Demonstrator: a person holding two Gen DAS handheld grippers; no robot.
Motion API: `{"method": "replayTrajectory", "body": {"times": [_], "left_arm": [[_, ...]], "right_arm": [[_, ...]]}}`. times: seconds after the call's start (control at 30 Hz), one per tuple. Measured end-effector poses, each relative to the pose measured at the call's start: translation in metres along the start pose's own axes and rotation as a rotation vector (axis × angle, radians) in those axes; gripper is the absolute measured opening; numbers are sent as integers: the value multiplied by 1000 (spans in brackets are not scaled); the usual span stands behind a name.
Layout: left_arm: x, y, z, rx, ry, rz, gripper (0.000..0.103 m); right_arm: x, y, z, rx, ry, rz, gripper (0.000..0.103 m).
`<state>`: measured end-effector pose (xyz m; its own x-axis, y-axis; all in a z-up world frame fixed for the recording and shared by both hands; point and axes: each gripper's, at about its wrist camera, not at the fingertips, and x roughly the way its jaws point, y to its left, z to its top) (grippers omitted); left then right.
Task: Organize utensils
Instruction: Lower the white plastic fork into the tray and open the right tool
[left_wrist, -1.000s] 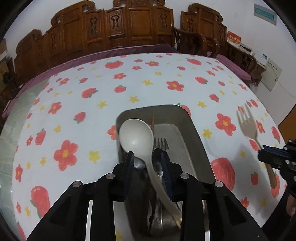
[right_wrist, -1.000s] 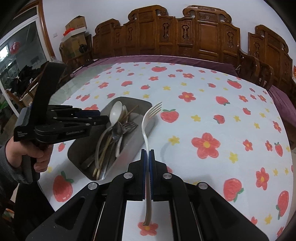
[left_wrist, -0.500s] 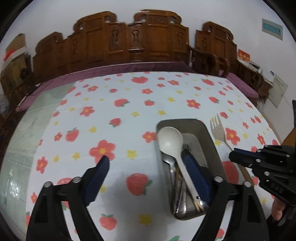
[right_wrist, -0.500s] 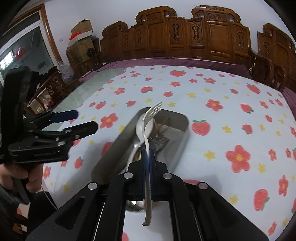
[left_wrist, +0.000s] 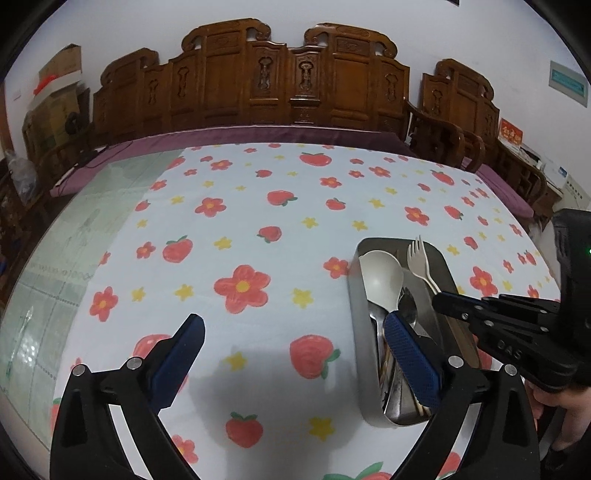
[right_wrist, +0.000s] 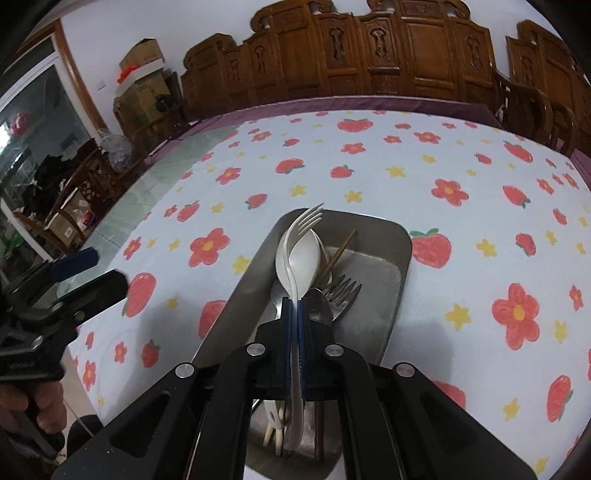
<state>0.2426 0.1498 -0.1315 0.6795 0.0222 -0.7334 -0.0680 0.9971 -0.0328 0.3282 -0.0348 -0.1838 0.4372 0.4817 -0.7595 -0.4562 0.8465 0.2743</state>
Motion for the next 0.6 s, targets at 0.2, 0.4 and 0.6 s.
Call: {"method": "replayTrajectory", "body": {"times": [0.2,0.4,0.6], "left_arm": [[1,0,-2,2,5,-2,94],[1,-1,-4,5,5,-4,94],[1,-1,-4,6,7,-1,94]], "right_arm": [[17,-4,1,17,22,-73,4],[29,-6,-1,36,46,-151,4],[33,-7,-6,47,56,-127,4]]}}
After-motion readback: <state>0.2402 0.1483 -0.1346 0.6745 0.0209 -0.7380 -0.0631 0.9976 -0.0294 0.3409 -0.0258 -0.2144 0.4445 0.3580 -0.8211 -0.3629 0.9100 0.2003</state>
